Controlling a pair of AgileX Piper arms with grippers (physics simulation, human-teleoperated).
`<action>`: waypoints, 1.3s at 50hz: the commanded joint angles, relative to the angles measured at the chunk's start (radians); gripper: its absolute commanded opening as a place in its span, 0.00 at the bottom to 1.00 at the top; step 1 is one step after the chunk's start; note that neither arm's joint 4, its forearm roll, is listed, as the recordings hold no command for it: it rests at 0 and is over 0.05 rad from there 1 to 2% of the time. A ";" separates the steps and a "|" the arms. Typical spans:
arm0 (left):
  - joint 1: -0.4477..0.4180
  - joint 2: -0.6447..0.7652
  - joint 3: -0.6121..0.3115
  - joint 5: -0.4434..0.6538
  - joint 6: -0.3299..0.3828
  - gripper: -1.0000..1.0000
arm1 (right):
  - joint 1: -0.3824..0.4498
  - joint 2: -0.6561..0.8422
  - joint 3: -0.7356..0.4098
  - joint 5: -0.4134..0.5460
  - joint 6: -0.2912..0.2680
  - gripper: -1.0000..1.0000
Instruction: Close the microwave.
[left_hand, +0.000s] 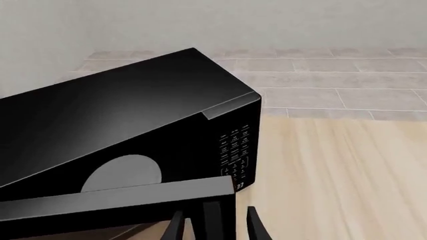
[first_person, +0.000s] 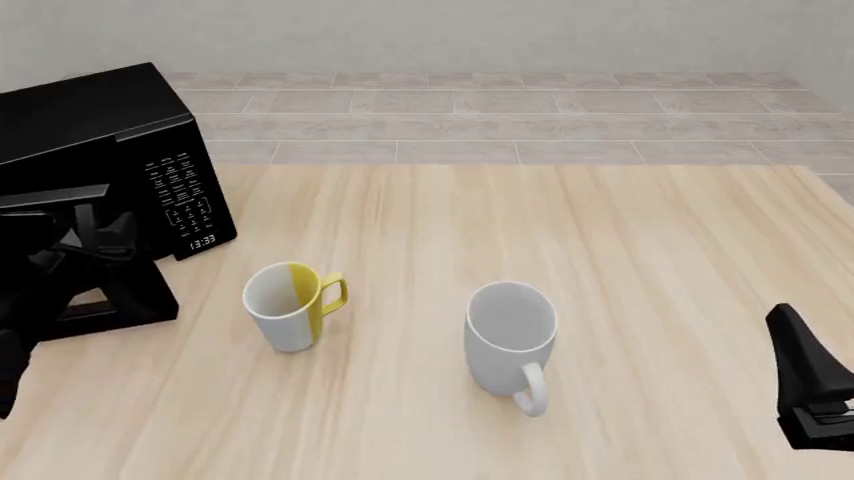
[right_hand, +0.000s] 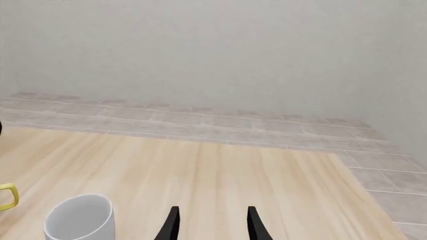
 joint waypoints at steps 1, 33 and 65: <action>0.004 0.020 -0.067 0.007 0.030 1.00 | 0.000 -0.001 -0.001 0.001 -0.003 1.00; 0.012 0.050 -0.101 0.012 0.045 1.00 | 0.010 0.005 0.003 -0.007 -0.002 1.00; 0.031 0.125 -0.162 0.025 0.041 1.00 | 0.012 0.005 0.005 -0.010 0.010 1.00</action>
